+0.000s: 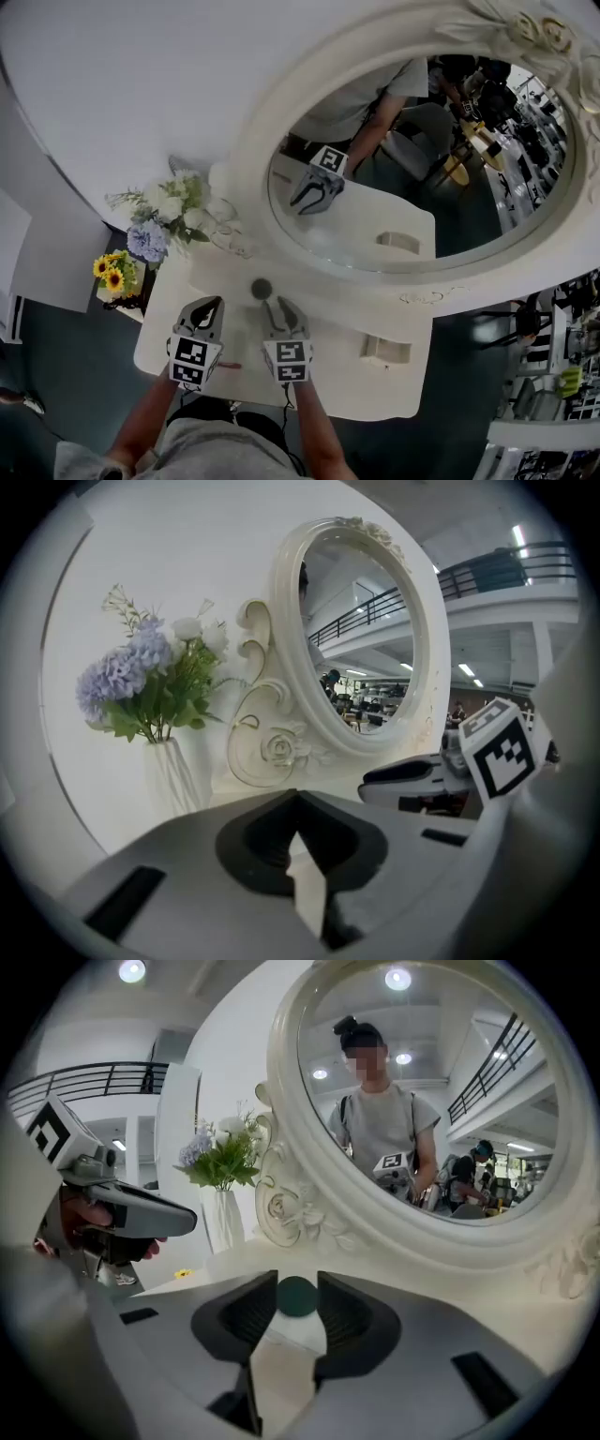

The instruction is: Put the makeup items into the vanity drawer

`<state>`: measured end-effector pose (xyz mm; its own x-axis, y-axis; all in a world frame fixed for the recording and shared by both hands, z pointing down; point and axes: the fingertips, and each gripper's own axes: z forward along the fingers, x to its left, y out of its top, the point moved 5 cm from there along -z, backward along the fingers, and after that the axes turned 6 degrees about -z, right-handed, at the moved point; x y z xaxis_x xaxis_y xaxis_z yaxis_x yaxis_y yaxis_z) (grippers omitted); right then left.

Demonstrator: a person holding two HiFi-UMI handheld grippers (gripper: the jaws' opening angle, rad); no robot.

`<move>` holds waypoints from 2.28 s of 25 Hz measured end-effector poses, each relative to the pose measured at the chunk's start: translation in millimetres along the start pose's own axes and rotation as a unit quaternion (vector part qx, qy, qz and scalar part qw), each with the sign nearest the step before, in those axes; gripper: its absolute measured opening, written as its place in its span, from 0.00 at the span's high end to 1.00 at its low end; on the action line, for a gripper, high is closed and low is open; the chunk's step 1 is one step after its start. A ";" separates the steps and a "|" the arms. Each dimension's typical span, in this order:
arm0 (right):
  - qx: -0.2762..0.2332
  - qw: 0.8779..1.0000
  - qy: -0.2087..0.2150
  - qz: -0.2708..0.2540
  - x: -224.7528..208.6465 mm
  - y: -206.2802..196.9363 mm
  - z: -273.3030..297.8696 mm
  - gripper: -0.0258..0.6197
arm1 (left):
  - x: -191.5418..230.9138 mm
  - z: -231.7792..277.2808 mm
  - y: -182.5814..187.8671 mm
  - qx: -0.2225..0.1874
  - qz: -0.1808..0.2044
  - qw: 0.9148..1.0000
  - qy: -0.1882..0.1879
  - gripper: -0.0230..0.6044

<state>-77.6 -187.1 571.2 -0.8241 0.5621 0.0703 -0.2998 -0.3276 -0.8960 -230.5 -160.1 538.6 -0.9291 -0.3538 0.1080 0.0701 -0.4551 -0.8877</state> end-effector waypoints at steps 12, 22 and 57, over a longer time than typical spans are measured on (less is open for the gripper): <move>0.092 0.994 0.049 -0.022 -0.8 -17.2 50.6 0.63 | 15.4 12.1 -13.5 0.028 -0.016 0.999 0.026 0.96; 0.136 0.988 0.060 -0.036 -0.1 -19.8 59.7 0.65 | 20.8 20.2 -13.5 0.029 -0.023 0.999 0.034 0.96; 0.022 0.998 -0.065 -0.007 -31.1 24.9 -67.6 0.87 | -53.5 1.8 37.2 -0.025 0.044 0.997 -0.057 0.96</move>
<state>-27.0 -161.4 517.0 -0.8741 0.4646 0.1419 -0.3308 -0.3553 -0.8743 -177.5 -159.6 500.7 -0.8724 -0.4828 0.0766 0.1283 -0.3774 -0.9171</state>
